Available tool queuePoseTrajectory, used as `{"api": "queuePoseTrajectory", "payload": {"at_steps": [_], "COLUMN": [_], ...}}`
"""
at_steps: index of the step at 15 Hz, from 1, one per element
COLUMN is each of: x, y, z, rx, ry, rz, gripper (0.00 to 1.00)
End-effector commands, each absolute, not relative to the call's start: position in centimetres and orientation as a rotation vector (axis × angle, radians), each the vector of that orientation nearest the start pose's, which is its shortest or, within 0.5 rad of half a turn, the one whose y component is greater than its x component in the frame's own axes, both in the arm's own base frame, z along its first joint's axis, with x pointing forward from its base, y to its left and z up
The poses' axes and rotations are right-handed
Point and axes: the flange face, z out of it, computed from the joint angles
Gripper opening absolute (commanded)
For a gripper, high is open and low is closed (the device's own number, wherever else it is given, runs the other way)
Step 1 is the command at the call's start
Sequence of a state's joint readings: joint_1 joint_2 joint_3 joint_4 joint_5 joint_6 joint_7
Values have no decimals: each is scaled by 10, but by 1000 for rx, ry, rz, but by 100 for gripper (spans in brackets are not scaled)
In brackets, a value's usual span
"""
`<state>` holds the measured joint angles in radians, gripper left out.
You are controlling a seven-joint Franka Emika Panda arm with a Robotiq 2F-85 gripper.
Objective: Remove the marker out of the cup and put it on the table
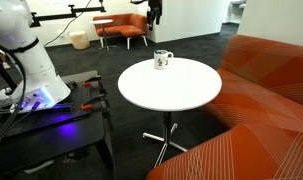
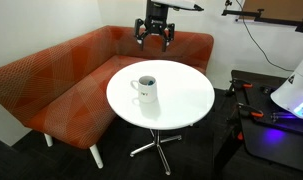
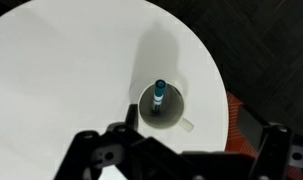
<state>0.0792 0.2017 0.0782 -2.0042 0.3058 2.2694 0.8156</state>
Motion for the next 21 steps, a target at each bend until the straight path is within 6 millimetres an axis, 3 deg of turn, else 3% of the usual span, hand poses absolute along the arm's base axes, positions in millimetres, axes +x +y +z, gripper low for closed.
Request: {"api": "queuePoseTrajectory", "payload": {"at_steps": [1, 7, 13, 21], "x": [591, 592, 607, 620], "y": [97, 101, 109, 105], "z": [363, 361, 333, 311], "rx": [-2630, -2628, -2600, -2596], "ry": [1192, 1143, 1054, 1215], "rz": [99, 119, 220, 252], "gripper": [100, 100, 100, 100]}}
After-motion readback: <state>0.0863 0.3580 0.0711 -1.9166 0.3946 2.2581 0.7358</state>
